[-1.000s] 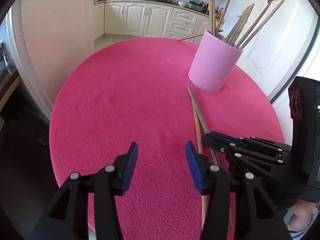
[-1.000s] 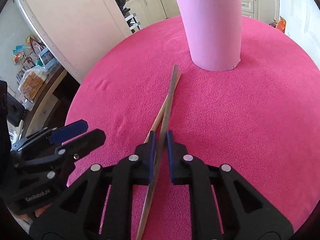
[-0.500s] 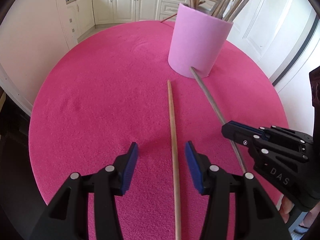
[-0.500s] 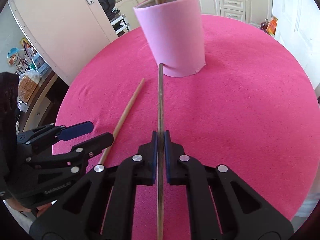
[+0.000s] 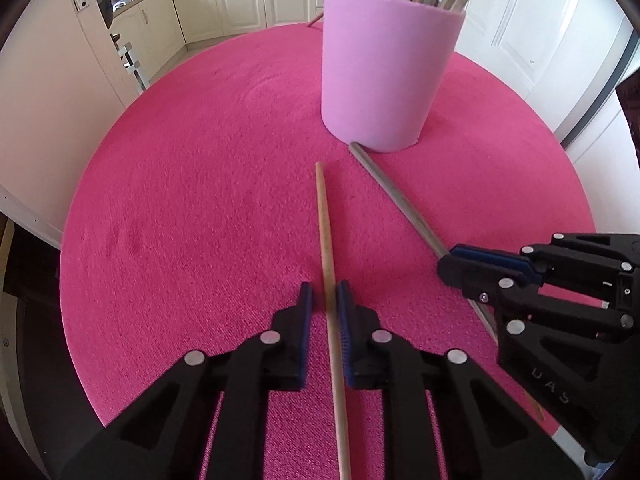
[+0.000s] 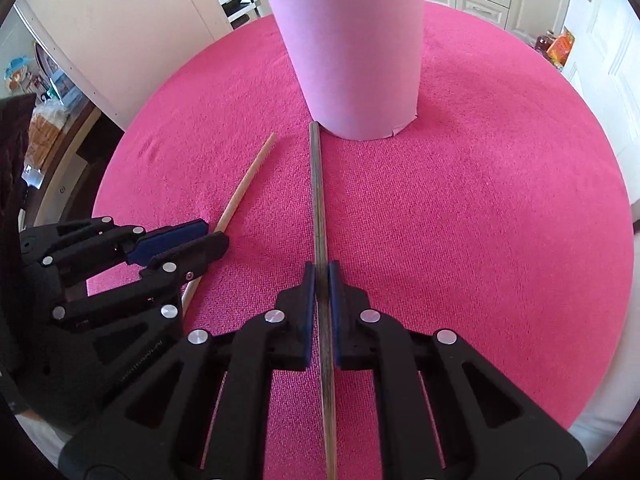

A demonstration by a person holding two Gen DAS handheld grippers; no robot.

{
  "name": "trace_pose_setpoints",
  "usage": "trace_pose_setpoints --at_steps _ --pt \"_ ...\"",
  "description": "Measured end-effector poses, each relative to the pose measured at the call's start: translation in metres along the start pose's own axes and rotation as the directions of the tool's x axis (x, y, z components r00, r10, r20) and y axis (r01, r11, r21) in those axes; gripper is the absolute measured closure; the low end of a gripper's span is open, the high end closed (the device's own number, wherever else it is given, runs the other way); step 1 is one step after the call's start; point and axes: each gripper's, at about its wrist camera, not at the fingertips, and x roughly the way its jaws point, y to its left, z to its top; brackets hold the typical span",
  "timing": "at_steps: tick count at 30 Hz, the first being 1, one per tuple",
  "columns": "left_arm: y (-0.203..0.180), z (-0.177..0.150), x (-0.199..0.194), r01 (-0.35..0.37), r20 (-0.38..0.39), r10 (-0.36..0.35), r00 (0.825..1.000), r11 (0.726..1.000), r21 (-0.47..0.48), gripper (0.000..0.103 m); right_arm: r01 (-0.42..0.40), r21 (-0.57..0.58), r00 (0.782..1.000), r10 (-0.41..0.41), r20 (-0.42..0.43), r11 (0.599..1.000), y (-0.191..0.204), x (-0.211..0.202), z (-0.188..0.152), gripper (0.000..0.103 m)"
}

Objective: Organize utensils
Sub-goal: 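Close the right gripper on a chopstick while the left gripper grasps another, then raise both held chopsticks upright above the pink cup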

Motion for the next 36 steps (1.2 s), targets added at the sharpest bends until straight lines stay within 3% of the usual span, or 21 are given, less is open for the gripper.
trace_pose_setpoints --at_steps 2,7,16,20,25,29,36 --pt "0.002 -0.001 -0.002 0.017 0.016 -0.017 1.000 1.000 -0.017 0.097 -0.001 -0.005 1.000 0.001 0.014 1.000 0.002 -0.001 -0.004 0.096" --pt "0.009 -0.006 -0.012 0.081 0.095 -0.075 0.993 0.995 -0.057 0.097 -0.054 0.011 0.993 0.052 0.103 0.999 -0.005 -0.013 -0.014 0.096" --pt "0.022 -0.012 -0.056 0.158 0.250 -0.132 0.959 0.984 -0.085 0.097 -0.160 0.006 0.957 0.154 0.248 0.987 -0.003 -0.049 -0.026 0.096" --pt "0.026 -0.010 -0.079 0.190 0.346 -0.148 0.926 0.978 -0.090 0.097 -0.189 -0.010 0.925 0.181 0.334 0.982 0.001 -0.071 -0.028 0.097" --pt "0.021 -0.009 -0.111 0.201 0.483 -0.146 0.864 0.977 -0.065 0.097 -0.198 -0.046 0.873 0.198 0.446 0.979 0.007 -0.102 -0.027 0.097" --pt "0.019 -0.005 -0.123 0.231 0.535 -0.169 0.828 0.972 -0.050 0.097 -0.198 -0.059 0.855 0.202 0.477 0.978 0.011 -0.114 -0.022 0.098" --pt "0.021 0.004 -0.119 0.229 0.502 -0.161 0.850 0.971 -0.076 0.097 -0.193 -0.034 0.868 0.187 0.460 0.981 0.008 -0.108 -0.018 0.098"
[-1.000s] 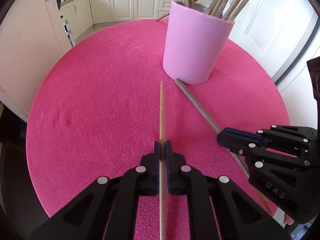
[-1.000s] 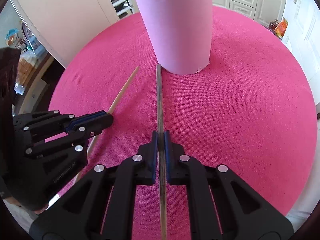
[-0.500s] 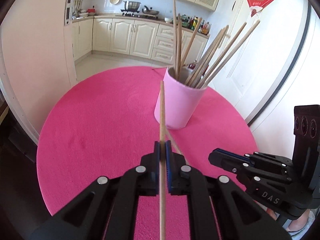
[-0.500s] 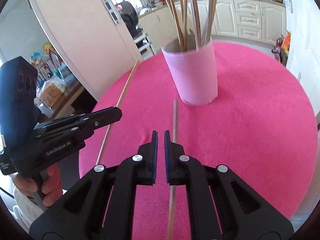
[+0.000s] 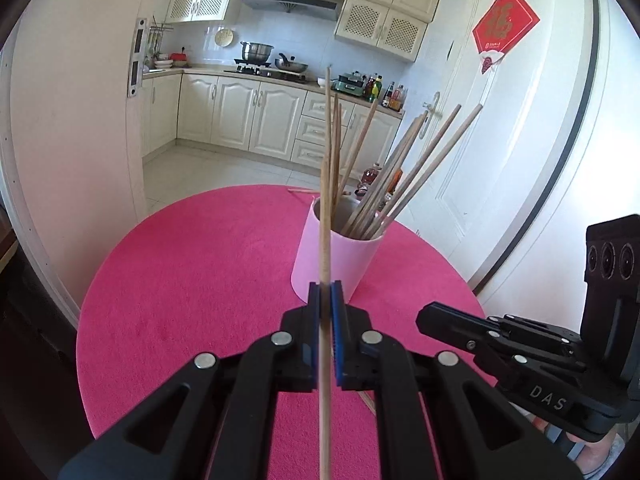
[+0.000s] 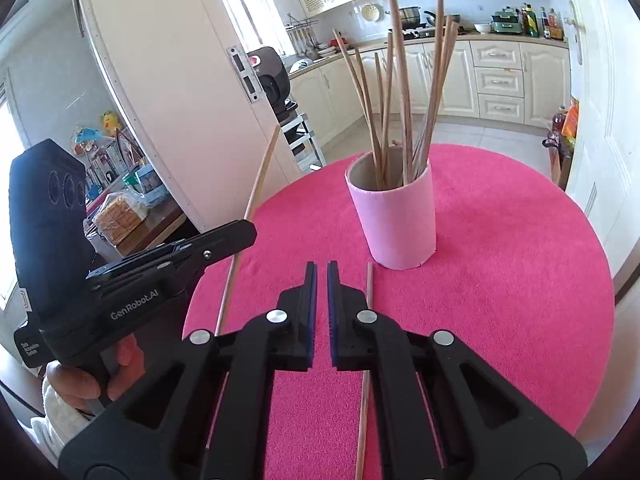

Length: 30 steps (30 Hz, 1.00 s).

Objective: Organize utensils
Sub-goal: 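Raise both held chopsticks upright above the pink cup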

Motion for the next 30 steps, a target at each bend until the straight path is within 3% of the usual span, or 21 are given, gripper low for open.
trace_pose_setpoints --at_steps 12,14,16,18,21,24,30 --pt "0.002 0.003 -0.001 0.044 0.048 -0.043 0.998 0.999 -0.015 0.097 0.005 0.009 0.999 -0.005 0.041 1.000 -0.002 -0.008 0.004 0.098" --pt "0.002 0.003 0.005 0.018 0.008 -0.018 1.000 1.000 -0.019 0.097 0.008 0.004 0.999 -0.008 -0.048 1.000 -0.005 0.007 0.004 0.097" --pt "0.004 0.000 0.017 -0.009 -0.069 0.008 0.998 1.000 -0.017 0.097 0.044 0.017 0.985 -0.041 -0.165 0.999 -0.011 0.030 -0.003 0.097" --pt "0.008 -0.005 0.029 -0.037 -0.131 0.034 0.991 0.999 -0.026 0.097 0.108 -0.006 0.965 -0.107 -0.238 0.994 -0.014 0.051 -0.012 0.096" --pt "0.014 -0.012 0.043 -0.062 -0.194 0.053 0.980 0.997 -0.039 0.097 0.133 0.020 0.931 -0.118 -0.346 0.991 -0.024 0.081 -0.027 0.096" --pt "0.019 -0.018 0.051 -0.064 -0.228 0.051 0.972 0.997 -0.051 0.097 0.146 0.017 0.912 -0.128 -0.389 0.989 -0.028 0.097 -0.036 0.096" --pt "0.029 -0.020 0.056 -0.069 -0.244 0.051 0.968 0.995 -0.065 0.097 0.166 -0.038 0.904 -0.168 -0.394 0.985 -0.024 0.109 -0.030 0.096"
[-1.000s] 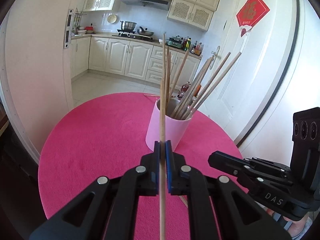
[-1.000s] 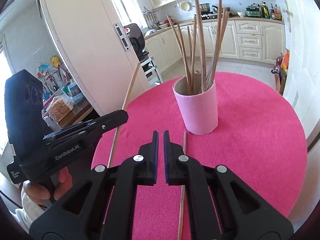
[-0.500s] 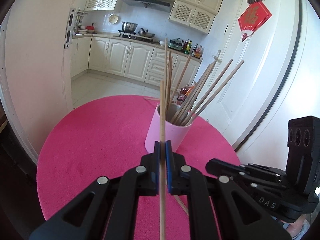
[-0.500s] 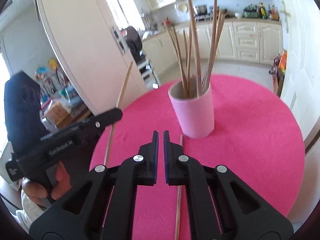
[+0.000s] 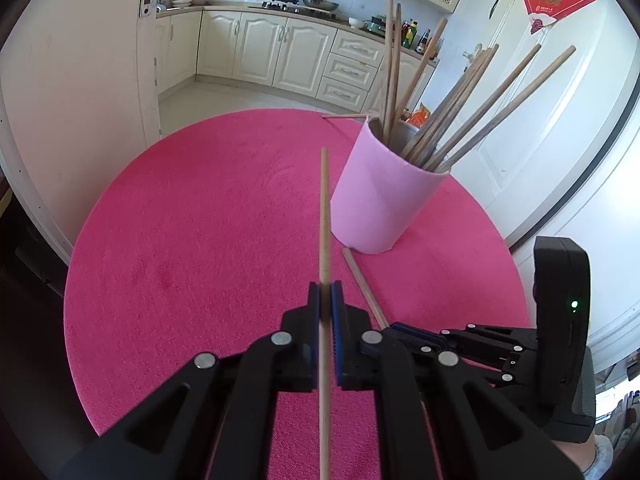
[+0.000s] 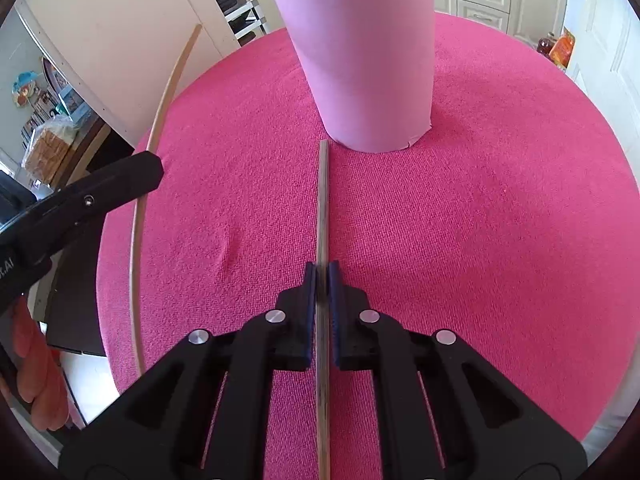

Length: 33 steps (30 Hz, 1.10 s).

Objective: Organize utensils
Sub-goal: 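Raise both held chopsticks upright above the pink cup, then lower both chopsticks into the cup and open the left gripper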

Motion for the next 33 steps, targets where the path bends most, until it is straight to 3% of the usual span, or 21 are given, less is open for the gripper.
trace_pose_setpoints --at_steps 3,7,11,13,16,20,22,27,29,33 --pt "-0.002 0.000 0.001 0.006 0.000 -0.006 1.000 1.000 0.003 0.097 0.009 -0.017 1.000 -0.009 0.017 1.000 0.005 0.002 0.002 0.097" --pt "-0.005 -0.001 -0.001 0.022 0.016 -0.022 1.000 1.000 0.013 0.097 -0.060 -0.016 0.992 0.062 0.108 0.998 0.004 -0.019 -0.003 0.097" --pt "-0.011 0.004 -0.017 0.062 0.097 -0.064 0.993 0.998 0.027 0.097 -0.102 -0.043 0.954 0.110 0.280 0.994 0.008 -0.061 -0.007 0.097" --pt "-0.016 0.008 -0.027 0.086 0.148 -0.090 0.985 0.996 0.039 0.097 -0.107 -0.054 0.910 0.119 0.396 0.993 0.007 -0.088 -0.007 0.097" --pt "-0.025 0.017 -0.041 0.104 0.234 -0.117 0.965 0.992 0.068 0.097 -0.102 -0.069 0.826 0.124 0.550 0.992 0.005 -0.120 -0.005 0.097" --pt "-0.033 0.033 -0.057 0.125 0.345 -0.148 0.927 0.988 0.088 0.097 -0.090 -0.086 0.718 0.125 0.684 0.992 0.003 -0.145 0.001 0.097" --pt "-0.037 0.043 -0.063 0.130 0.403 -0.159 0.901 0.987 0.099 0.097 -0.074 -0.090 0.659 0.116 0.743 0.993 0.003 -0.156 0.001 0.097" --pt "-0.048 0.067 -0.071 0.125 0.542 -0.170 0.823 0.985 0.118 0.097 -0.033 -0.083 0.470 0.089 0.878 0.996 -0.002 -0.177 0.007 0.097" --pt "-0.051 0.076 -0.071 0.135 0.587 -0.179 0.790 0.984 0.118 0.097 -0.035 -0.074 0.409 0.081 0.909 0.997 -0.005 -0.181 0.013 0.097" --pt "-0.061 0.093 -0.070 0.140 0.664 -0.185 0.725 0.983 0.121 0.097 -0.031 -0.056 0.332 0.063 0.941 0.998 -0.014 -0.177 0.024 0.097"
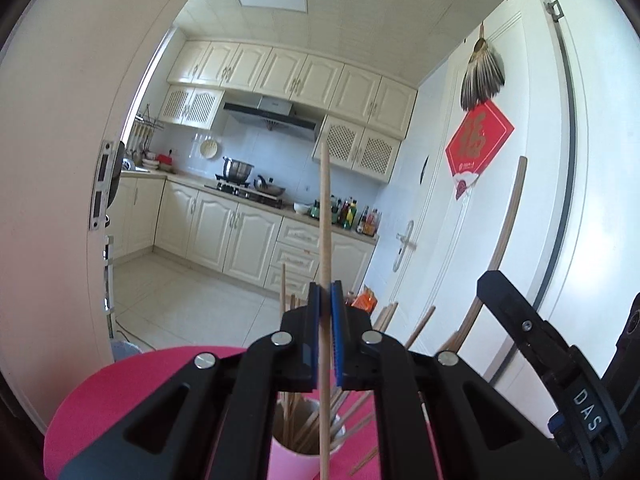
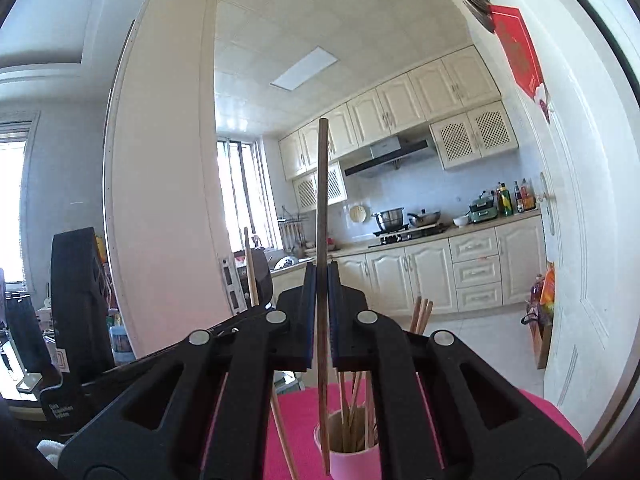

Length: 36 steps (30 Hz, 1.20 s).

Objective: Organize utensils
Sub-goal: 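Lower both chopsticks into the cup and open the left gripper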

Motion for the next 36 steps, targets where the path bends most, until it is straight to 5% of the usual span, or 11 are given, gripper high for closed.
trace_pose_setpoints --at_steps 8,19,23,36 --pt "0.002 -0.005 0.033 -0.032 0.031 0.031 0.999 0.999 0.031 0.097 0.004 -0.012 1.000 -0.003 0.004 1.000 -0.008 0.022 -0.013 0.097" --pt "0.019 -0.020 0.058 -0.048 -0.078 0.050 0.996 0.999 0.026 0.096 0.007 -0.050 1.000 -0.007 0.009 0.999 0.002 0.024 -0.016 0.097" --pt "0.020 -0.017 0.054 -0.046 -0.083 0.048 0.995 0.999 0.023 0.072 0.015 -0.055 1.000 -0.015 0.002 0.998 0.001 0.024 -0.015 0.097" --pt "0.021 -0.009 0.036 -0.047 -0.108 0.048 0.993 0.999 0.011 0.070 0.056 -0.060 0.998 -0.057 -0.021 0.997 0.007 0.023 -0.013 0.097"
